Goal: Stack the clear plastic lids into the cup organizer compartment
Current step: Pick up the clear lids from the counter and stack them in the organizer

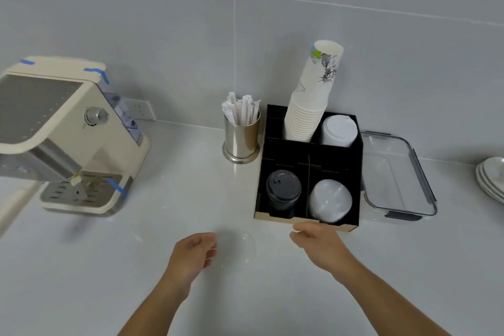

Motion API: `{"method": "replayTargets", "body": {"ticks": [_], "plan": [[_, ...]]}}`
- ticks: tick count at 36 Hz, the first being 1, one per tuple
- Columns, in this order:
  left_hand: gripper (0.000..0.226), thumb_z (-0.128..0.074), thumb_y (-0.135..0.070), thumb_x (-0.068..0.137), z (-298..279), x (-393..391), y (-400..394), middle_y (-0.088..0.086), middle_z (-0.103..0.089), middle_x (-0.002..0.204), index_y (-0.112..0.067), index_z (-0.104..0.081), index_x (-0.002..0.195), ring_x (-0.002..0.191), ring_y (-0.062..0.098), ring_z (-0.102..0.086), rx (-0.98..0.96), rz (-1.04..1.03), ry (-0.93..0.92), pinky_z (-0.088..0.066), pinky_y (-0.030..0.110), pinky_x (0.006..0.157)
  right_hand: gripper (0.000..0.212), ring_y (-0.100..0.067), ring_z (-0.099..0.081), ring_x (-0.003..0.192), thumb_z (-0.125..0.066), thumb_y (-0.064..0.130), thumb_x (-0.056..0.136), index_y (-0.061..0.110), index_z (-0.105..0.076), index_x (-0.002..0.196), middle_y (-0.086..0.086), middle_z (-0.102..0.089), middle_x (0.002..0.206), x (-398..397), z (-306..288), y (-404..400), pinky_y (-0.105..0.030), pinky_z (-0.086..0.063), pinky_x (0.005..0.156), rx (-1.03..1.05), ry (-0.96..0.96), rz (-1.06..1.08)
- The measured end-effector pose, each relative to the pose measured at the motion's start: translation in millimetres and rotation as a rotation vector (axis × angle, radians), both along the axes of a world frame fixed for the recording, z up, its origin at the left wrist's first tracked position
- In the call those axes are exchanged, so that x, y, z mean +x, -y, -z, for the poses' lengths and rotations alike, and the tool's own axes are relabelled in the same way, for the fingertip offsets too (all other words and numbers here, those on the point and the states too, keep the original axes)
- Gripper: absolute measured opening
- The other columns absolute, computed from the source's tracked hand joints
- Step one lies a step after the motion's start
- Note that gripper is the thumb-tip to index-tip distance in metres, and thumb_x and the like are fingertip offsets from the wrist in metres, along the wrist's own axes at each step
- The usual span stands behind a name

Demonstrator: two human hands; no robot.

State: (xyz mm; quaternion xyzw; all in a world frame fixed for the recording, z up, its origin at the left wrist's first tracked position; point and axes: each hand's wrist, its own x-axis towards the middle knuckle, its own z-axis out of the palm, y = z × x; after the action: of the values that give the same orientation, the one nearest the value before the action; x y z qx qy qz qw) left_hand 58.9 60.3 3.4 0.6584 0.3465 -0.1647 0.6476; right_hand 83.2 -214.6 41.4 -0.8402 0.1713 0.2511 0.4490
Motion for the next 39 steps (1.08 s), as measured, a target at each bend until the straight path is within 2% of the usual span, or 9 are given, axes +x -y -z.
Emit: {"method": "replayTargets", "body": {"ticks": [8,13,17,24,28,31,34,36,39], "plan": [[0.017,-0.066,-0.016,0.087,22,10,-28,0.006,-0.068,0.069,-0.011,-0.071,0.073,0.068,0.023,-0.057,-0.018,0.104,-0.036,-0.048,0.036,0.071,0.040,-0.016,-0.064,0.103,-0.066,0.035,0.087,0.019,-0.067,0.124,0.002,-0.068,0.113,0,21,-37,-0.028,-0.050,0.086,-0.053,-0.077,-0.006],[0.010,-0.061,-0.021,0.079,27,10,-28,0.009,-0.053,0.069,-0.017,-0.062,0.069,0.068,0.021,-0.042,-0.029,0.168,-0.069,-0.034,0.035,0.070,0.043,-0.013,-0.064,0.093,-0.064,0.034,0.090,0.016,-0.063,0.129,0.005,-0.068,0.100,-3,36,-64,-0.020,-0.048,0.074,-0.067,-0.099,-0.068],[0.013,-0.059,-0.025,0.067,24,11,-23,0.008,-0.040,0.071,-0.018,-0.048,0.066,0.072,0.021,-0.033,-0.065,0.195,-0.071,-0.028,0.036,0.071,0.051,-0.015,-0.063,0.097,-0.064,0.036,0.090,0.017,-0.057,0.137,0.002,-0.067,0.107,-5,42,-75,-0.030,-0.050,0.090,-0.046,-0.151,-0.064],[0.024,-0.056,-0.021,0.065,22,12,-19,-0.003,-0.032,0.061,-0.025,-0.035,0.055,0.056,0.016,-0.027,-0.118,0.233,-0.076,-0.023,0.031,0.057,0.053,-0.014,-0.064,0.087,-0.063,0.033,0.091,0.015,-0.053,0.139,-0.002,-0.067,0.102,-6,49,-89,-0.027,-0.052,0.081,-0.005,-0.203,-0.021],[0.027,-0.056,-0.019,0.066,21,11,-18,-0.003,-0.030,0.061,-0.024,-0.032,0.055,0.059,0.017,-0.024,-0.115,0.245,-0.079,-0.021,0.033,0.059,0.025,-0.016,-0.061,0.077,-0.063,0.028,0.089,0.011,-0.068,0.107,-0.002,-0.062,0.084,-8,50,-93,-0.035,-0.054,0.080,0.003,-0.211,-0.006],[0.023,-0.058,-0.018,0.065,18,10,-16,0.000,-0.034,0.064,-0.023,-0.037,0.057,0.064,0.018,-0.028,-0.130,0.223,-0.085,-0.026,0.033,0.062,0.018,-0.017,-0.053,0.070,-0.062,0.023,0.088,0.008,-0.059,0.080,-0.008,-0.051,0.080,-9,48,-94,-0.033,-0.046,0.070,0.003,-0.237,0.022],[0.026,-0.057,-0.017,0.065,14,8,-15,0.000,-0.034,0.063,-0.024,-0.036,0.052,0.065,0.019,-0.029,-0.120,0.204,-0.091,-0.025,0.033,0.061,0.036,-0.019,-0.053,0.072,-0.063,0.020,0.089,-0.013,-0.060,0.104,-0.009,-0.052,0.081,-8,50,-92,-0.034,-0.050,0.070,0.024,-0.238,0.068],[0.027,-0.056,-0.016,0.067,12,6,-14,-0.001,-0.034,0.061,-0.024,-0.035,0.051,0.061,0.018,-0.027,-0.109,0.205,-0.091,-0.023,0.033,0.059,0.040,-0.018,-0.055,0.072,-0.063,0.018,0.090,-0.013,-0.057,0.115,-0.014,-0.057,0.083,-7,50,-91,-0.041,-0.059,0.079,0.046,-0.239,0.085],[0.029,-0.057,-0.016,0.067,7,2,-10,-0.002,-0.032,0.060,-0.024,-0.034,0.053,0.060,0.017,-0.026,-0.099,0.195,-0.079,-0.022,0.033,0.058,0.034,-0.015,-0.059,0.070,-0.064,0.017,0.090,-0.008,-0.062,0.114,-0.024,-0.070,0.095,-7,45,-85,-0.027,-0.061,0.069,0.075,-0.230,0.131]]}}
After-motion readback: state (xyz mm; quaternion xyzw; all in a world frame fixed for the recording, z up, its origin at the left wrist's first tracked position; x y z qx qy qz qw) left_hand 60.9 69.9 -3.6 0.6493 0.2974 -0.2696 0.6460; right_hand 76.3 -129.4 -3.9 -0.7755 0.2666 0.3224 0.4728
